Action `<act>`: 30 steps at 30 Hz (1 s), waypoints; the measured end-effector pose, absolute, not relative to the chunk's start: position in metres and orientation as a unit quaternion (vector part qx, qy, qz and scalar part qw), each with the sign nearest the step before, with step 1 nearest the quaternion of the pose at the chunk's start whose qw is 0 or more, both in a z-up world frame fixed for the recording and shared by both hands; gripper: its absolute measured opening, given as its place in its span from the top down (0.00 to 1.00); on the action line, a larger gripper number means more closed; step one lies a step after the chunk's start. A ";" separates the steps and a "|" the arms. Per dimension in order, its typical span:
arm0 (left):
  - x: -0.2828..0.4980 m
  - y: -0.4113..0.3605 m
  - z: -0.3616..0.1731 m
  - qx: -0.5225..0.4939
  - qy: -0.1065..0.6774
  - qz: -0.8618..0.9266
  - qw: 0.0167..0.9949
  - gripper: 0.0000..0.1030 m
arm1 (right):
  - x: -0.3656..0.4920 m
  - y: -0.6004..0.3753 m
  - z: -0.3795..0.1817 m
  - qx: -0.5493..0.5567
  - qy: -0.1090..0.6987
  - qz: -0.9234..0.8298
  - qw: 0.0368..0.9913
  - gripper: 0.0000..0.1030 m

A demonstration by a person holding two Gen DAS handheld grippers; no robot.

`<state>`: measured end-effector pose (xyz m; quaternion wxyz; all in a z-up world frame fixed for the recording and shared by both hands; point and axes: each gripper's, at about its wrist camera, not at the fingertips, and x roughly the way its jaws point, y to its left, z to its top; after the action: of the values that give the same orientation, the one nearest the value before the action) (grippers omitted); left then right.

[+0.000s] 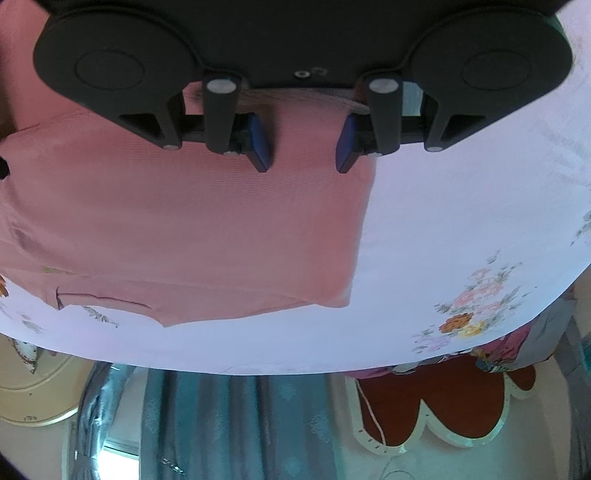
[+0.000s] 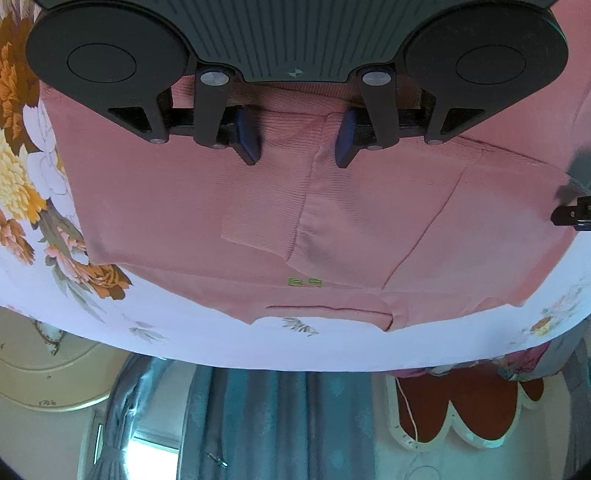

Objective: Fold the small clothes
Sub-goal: 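Grasp the hem with both tools and fold it toward the collar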

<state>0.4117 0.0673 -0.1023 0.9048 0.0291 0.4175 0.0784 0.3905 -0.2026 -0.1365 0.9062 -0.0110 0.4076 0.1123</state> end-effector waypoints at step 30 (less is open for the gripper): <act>0.263 0.018 -0.082 0.036 0.420 -0.003 0.907 0.43 | 0.212 -0.246 -0.104 0.029 0.404 0.130 0.905 0.52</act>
<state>0.2628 0.0177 -0.0825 0.9070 0.0356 0.4196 -0.0026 0.2118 -0.2456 -0.1039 0.9051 0.0293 0.4039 0.1295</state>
